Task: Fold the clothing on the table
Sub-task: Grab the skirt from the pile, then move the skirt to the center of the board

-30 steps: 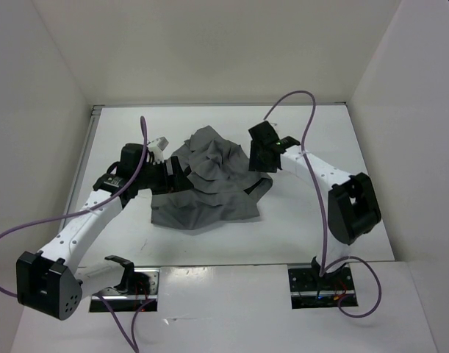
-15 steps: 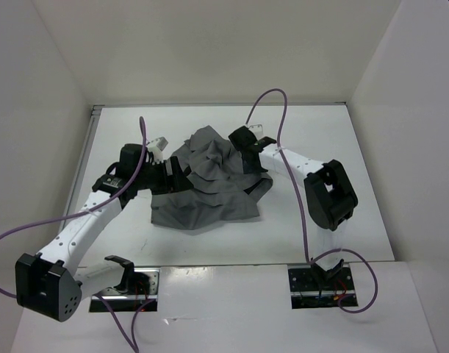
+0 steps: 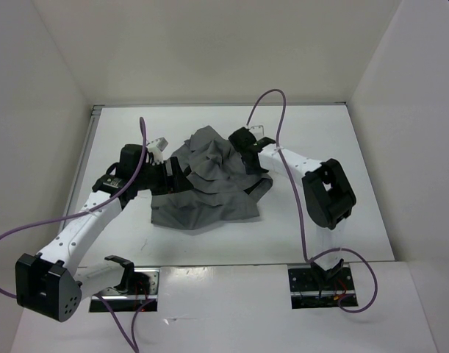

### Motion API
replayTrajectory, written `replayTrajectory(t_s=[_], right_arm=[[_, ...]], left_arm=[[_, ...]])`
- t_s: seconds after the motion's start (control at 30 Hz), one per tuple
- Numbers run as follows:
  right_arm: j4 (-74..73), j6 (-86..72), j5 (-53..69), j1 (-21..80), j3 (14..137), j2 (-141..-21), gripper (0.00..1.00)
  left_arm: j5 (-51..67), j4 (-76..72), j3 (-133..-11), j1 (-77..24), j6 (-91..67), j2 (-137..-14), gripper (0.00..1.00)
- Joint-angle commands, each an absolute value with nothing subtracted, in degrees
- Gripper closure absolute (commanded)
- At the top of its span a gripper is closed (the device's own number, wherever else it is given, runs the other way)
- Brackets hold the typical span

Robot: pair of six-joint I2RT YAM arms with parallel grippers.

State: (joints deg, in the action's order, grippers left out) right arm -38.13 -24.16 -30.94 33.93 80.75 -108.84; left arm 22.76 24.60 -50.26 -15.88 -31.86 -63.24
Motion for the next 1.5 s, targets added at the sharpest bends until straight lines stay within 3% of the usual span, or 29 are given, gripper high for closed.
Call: replayTrajectory(t_s=[0.0,0.1,0.13,0.17,0.3,0.4,0.53,0.67,0.87,1.17,1.47], right_arm=[[-38.06,-23.91,-30.67,34.19,82.18,-110.92,0.65],[-38.06,-22.77,-29.1,34.19,82.18,-112.05,0.8],[-38.06,-22.24,-28.57,34.19,82.7,-112.06,0.96],[-38.06,-22.24,-28.56,34.19,83.4,-112.06,1.0],[-42.62,-20.4,-21.12,34.19,95.77,-105.4,1.0],[-45.17,-19.86,-4.73,32.18,111.31,-99.68,1.0],[-45.79,-21.27,1.91,27.17,126.71,-96.33,1.0],[-45.09,-23.55,5.46,19.53,123.85,-92.82,1.0],[-40.35,-25.4,3.0,12.57,108.99,-81.66,1.0],[-40.34,-25.93,9.57,13.27,107.32,-80.77,1.0],[-37.54,-25.41,23.01,22.75,105.29,-85.52,1.0]], left_arm=[[22.85,23.73,-50.19,-15.56,-32.17,-62.58,0.13],[22.32,23.73,-50.19,-15.56,-32.7,-62.05,0.13],[22.32,23.73,-49.66,-15.03,-32.7,-62.05,0.13],[22.32,23.73,-49.66,-15.03,-32.7,-62.05,0.13],[21.8,23.73,-49.66,-15.03,-32.7,-61.52,0.13],[21.8,23.73,-49.66,-14.41,-32.7,-61.0,0.13],[21.8,23.73,-49.66,-13.89,-32.7,-60.47,0.13],[21.8,23.73,-49.14,-13.89,-33.22,-59.94,0.13],[21.8,23.73,-47.99,-13.36,-33.22,-58.71,0.13],[24.79,23.2,-49.83,-13.36,-32.7,-62.23,0.13],[24.79,22.68,-48.69,-13.36,-32.7,-61.7,0.13]])
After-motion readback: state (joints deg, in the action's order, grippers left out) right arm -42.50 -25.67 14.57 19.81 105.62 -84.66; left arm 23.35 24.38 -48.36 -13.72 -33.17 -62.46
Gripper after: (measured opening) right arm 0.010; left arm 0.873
